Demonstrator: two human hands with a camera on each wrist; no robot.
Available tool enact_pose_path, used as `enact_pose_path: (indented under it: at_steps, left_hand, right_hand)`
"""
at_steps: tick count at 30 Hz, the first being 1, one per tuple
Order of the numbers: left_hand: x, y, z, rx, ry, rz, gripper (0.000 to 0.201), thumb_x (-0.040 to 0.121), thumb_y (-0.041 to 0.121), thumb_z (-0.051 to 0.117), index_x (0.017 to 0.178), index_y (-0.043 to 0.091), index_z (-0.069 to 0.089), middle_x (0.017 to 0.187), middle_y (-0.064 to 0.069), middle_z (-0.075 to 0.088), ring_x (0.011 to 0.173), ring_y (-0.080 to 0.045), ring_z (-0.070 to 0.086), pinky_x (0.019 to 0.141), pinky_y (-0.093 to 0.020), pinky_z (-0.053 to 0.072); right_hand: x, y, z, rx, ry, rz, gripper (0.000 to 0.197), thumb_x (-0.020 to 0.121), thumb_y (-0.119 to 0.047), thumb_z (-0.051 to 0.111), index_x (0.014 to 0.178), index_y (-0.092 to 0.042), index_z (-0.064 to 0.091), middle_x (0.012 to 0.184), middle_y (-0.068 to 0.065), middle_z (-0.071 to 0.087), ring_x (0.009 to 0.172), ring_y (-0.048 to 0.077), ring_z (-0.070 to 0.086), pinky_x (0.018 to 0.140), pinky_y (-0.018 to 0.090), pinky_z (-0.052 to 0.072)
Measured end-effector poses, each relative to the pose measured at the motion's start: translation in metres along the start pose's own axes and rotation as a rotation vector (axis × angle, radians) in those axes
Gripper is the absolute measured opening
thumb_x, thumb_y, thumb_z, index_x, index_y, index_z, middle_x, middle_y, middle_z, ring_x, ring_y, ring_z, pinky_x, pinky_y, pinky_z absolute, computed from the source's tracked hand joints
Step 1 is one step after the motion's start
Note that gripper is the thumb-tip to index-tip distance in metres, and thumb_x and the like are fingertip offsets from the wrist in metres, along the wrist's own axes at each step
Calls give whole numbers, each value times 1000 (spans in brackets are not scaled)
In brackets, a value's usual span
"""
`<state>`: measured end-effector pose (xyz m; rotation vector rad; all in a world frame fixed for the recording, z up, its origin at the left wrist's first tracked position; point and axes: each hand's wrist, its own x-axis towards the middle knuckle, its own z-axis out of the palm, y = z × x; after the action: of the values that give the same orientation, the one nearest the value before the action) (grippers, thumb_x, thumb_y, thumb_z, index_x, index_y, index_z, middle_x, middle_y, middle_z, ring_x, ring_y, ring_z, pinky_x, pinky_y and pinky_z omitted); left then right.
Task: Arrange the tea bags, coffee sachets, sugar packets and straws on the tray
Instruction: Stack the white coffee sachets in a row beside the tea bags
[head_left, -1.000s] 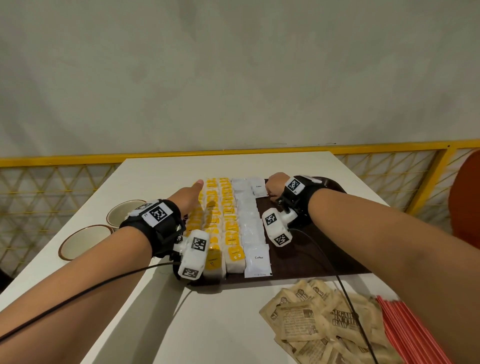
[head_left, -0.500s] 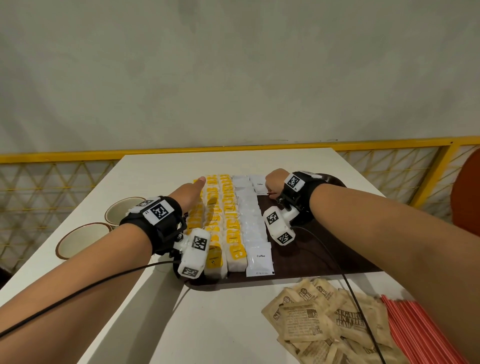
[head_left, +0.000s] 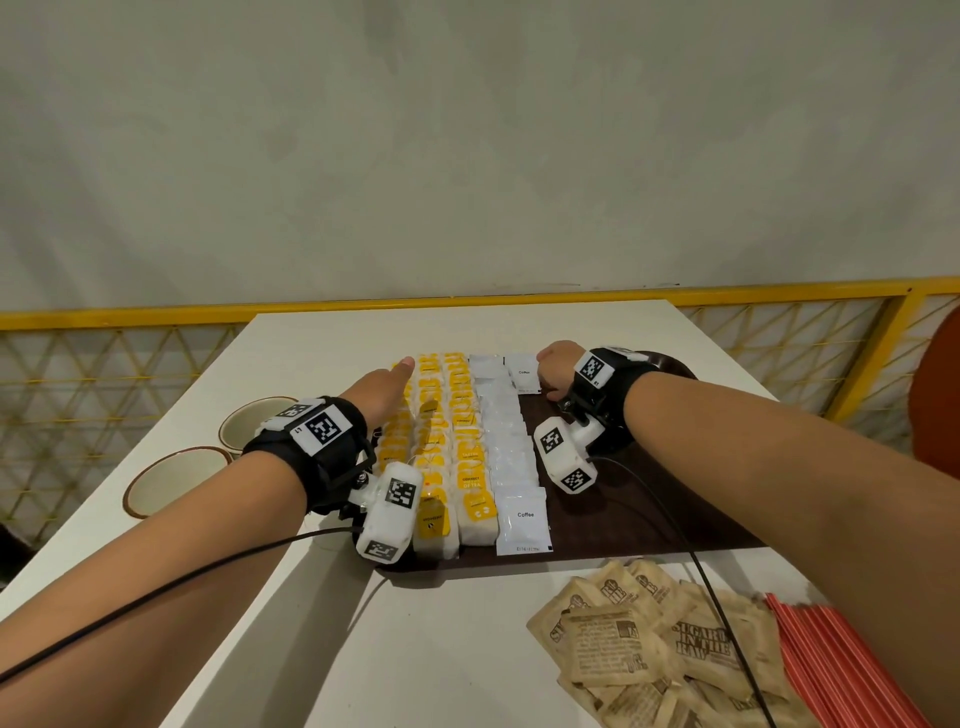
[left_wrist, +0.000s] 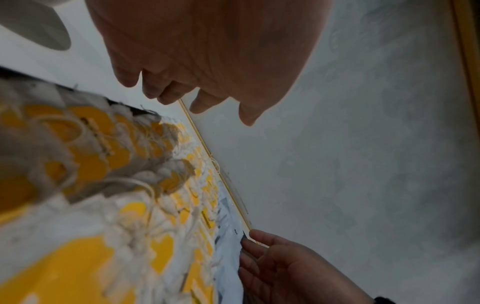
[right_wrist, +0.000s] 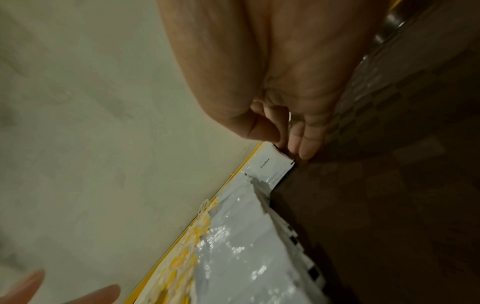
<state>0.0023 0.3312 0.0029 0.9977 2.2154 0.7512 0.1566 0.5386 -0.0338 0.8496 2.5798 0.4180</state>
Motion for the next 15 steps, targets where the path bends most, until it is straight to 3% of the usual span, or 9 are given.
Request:
enact_pose_path:
  at_steps: [5, 11, 15]
  left_hand:
    - [3, -3, 2, 2, -14, 5, 60, 103, 42, 16, 146, 1, 26, 153, -19, 27, 139, -31, 30, 111, -36, 21]
    - [6, -5, 2, -5, -9, 11, 64, 101, 48, 18, 148, 4, 24, 154, -13, 26, 139, -29, 30, 111, -36, 22]
    - [8, -6, 3, 13, -13, 11, 63, 102, 46, 17, 147, 2, 26, 153, -16, 27, 138, -30, 32, 110, -36, 23]
  right_hand:
    - [3, 2, 1, 37, 33, 3, 24, 94, -19, 55, 101, 1, 67, 113, 11, 68, 122, 28, 54, 98, 35, 47]
    - [2, -1, -2, 148, 56, 84, 28, 96, -15, 52, 114, 3, 63, 135, 15, 54, 127, 29, 50, 103, 33, 43]
    - [-3, 0, 2, 257, 70, 97, 31, 97, -16, 50, 118, 4, 61, 131, 15, 56, 126, 30, 50, 104, 33, 42]
